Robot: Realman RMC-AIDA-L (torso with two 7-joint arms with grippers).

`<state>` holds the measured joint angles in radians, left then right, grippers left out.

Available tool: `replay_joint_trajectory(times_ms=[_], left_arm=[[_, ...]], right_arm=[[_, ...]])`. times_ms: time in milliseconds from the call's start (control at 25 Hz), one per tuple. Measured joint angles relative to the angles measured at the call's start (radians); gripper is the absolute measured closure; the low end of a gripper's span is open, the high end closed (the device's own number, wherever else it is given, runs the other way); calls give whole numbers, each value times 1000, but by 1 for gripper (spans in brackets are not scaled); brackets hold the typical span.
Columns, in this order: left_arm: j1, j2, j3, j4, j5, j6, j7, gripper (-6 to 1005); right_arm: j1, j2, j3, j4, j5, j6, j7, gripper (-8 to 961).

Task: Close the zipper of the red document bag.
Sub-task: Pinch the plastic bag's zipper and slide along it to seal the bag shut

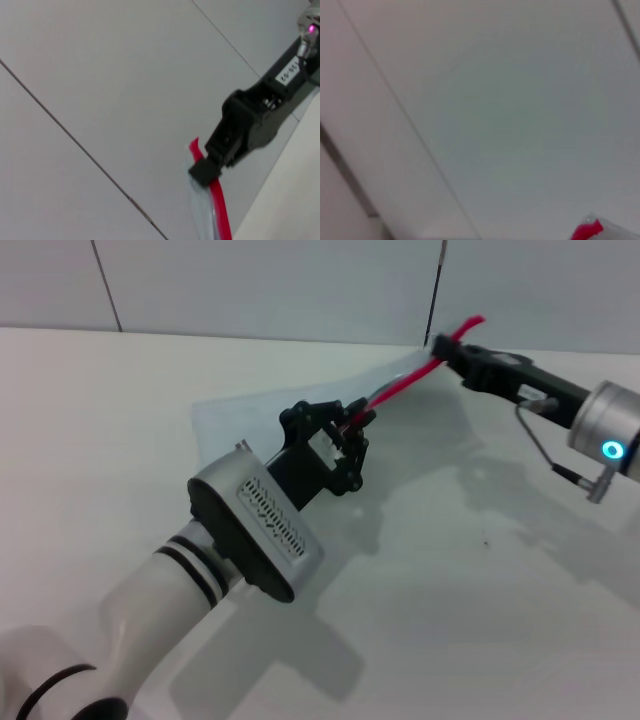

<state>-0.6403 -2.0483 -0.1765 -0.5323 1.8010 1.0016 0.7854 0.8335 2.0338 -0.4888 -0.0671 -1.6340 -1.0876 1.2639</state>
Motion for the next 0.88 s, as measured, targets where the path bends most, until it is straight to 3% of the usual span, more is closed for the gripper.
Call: replay_joint_trajectory(times_ms=[360, 880], left_arm=[[45, 4, 27, 8, 3, -4, 1, 917], [104, 8, 29, 26, 3, -6, 2, 919]], right_arm=[[-86, -7, 83, -71, 2, 0, 11, 938], [-154, -7, 131, -134, 2, 18, 35, 938]])
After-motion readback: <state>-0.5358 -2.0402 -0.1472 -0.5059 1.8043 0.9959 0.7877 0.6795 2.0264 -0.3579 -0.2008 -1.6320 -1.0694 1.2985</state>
